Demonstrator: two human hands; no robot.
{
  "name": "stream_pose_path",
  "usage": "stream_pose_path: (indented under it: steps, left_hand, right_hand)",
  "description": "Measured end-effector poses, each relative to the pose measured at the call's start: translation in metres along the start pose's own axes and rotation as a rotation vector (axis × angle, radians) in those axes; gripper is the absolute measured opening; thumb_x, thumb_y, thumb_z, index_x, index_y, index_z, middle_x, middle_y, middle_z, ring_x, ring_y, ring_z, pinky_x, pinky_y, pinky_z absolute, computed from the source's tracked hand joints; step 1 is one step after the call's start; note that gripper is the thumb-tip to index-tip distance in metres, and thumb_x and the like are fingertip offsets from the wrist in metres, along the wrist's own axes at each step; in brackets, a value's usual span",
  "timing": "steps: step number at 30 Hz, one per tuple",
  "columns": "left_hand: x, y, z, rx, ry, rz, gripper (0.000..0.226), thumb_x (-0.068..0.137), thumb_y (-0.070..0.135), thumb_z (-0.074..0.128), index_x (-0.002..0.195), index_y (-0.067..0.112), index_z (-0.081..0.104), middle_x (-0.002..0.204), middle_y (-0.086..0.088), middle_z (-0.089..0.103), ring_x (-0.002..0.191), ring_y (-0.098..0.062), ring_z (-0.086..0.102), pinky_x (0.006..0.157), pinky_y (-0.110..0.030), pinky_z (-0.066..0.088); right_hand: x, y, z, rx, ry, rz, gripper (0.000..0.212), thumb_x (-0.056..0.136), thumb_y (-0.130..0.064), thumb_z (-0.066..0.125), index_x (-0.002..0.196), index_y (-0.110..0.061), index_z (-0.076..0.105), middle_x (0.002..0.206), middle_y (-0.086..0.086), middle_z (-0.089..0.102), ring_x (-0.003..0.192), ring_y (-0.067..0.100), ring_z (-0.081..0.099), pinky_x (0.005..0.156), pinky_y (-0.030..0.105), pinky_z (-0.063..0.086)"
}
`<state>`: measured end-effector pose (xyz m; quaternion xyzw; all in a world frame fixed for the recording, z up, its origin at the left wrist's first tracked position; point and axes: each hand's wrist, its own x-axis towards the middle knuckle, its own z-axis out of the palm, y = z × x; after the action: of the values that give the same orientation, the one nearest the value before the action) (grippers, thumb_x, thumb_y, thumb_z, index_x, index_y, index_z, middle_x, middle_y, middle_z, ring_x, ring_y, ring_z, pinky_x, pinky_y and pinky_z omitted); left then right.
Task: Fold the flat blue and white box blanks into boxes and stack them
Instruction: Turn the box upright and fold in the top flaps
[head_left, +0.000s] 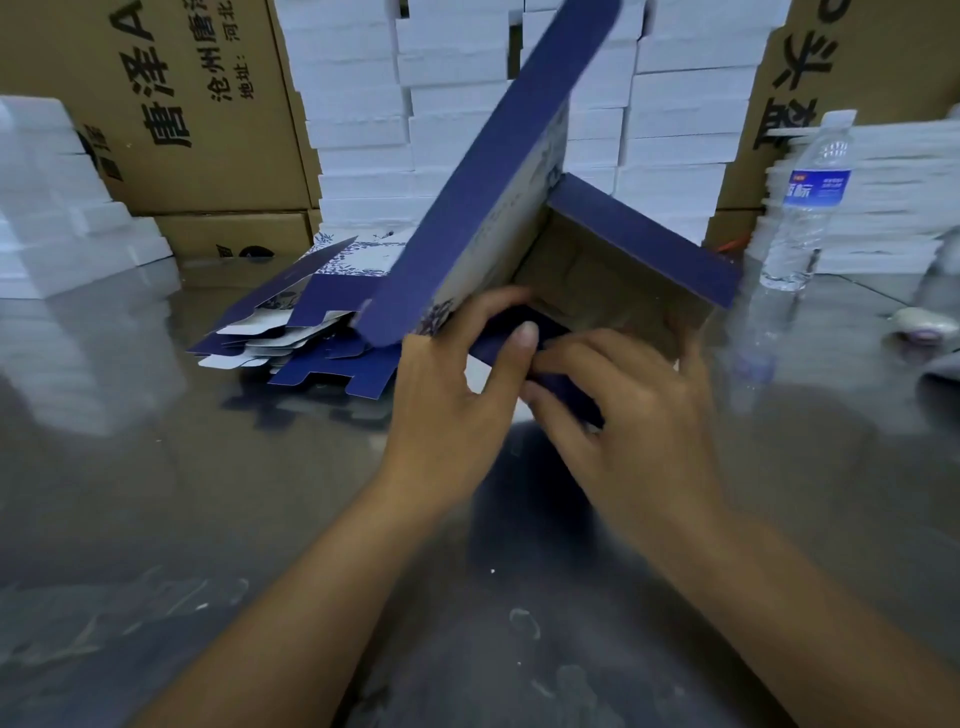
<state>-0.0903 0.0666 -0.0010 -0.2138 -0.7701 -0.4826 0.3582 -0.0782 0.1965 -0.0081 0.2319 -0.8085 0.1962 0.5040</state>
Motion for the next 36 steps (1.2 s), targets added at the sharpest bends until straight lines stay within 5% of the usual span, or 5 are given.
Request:
stream_pose_path:
  steps: [5, 17, 19, 24, 36]
  left_hand:
    - [-0.002, -0.003, 0.002, 0.034, -0.007, -0.038, 0.029, 0.092, 0.030, 0.049, 0.120, 0.031, 0.058, 0.111, 0.026, 0.060, 0.111, 0.008, 0.052, 0.096, -0.010, 0.036]
    - [0.000, 0.002, 0.001, -0.071, -0.049, -0.016, 0.009, 0.088, 0.028, 0.056, 0.092, 0.034, 0.061, 0.109, -0.003, 0.047, 0.114, -0.013, 0.050, 0.099, -0.027, 0.041]
    - [0.000, 0.002, 0.001, -0.070, -0.044, -0.019, 0.007, 0.087, 0.027, 0.056, 0.086, 0.034, 0.058, 0.102, 0.004, 0.046, 0.114, -0.022, 0.050, 0.098, -0.029, 0.041]
    - [0.003, 0.000, -0.003, -0.027, -0.022, 0.010, 0.011, 0.088, 0.025, 0.055, 0.079, 0.031, 0.056, 0.096, -0.012, 0.051, 0.089, 0.011, 0.043, 0.083, -0.005, 0.031]
    - [0.003, -0.003, -0.002, 0.007, 0.121, 0.088, 0.010, 0.088, 0.018, 0.058, 0.079, 0.023, 0.056, 0.087, -0.003, 0.050, 0.079, 0.006, 0.046, 0.073, -0.007, 0.034]
  right_hand:
    - [0.000, 0.006, 0.001, -0.089, -0.084, -0.039, 0.012, 0.079, -0.029, 0.069, 0.085, -0.019, 0.070, 0.080, -0.005, 0.069, 0.078, 0.018, 0.067, 0.097, 0.043, 0.032]
    - [0.006, 0.004, -0.006, -0.025, 0.169, -0.083, 0.031, 0.094, -0.023, 0.051, 0.075, -0.009, 0.071, 0.068, 0.000, 0.070, 0.057, 0.018, 0.060, 0.069, 0.031, 0.037]
    - [0.005, 0.005, -0.007, -0.016, 0.163, -0.073, 0.027, 0.092, -0.021, 0.055, 0.074, -0.009, 0.071, 0.067, 0.000, 0.070, 0.056, 0.019, 0.060, 0.069, 0.031, 0.036]
    - [0.006, 0.009, -0.007, -0.009, 0.100, -0.076, 0.009, 0.085, -0.015, 0.066, 0.080, -0.012, 0.072, 0.074, -0.002, 0.072, 0.063, 0.017, 0.065, 0.086, 0.034, 0.035]
    - [0.008, 0.010, -0.012, -0.074, 0.123, -0.062, 0.021, 0.089, -0.020, 0.062, 0.071, -0.012, 0.065, 0.063, -0.002, 0.066, 0.057, 0.019, 0.061, 0.096, 0.036, 0.027]
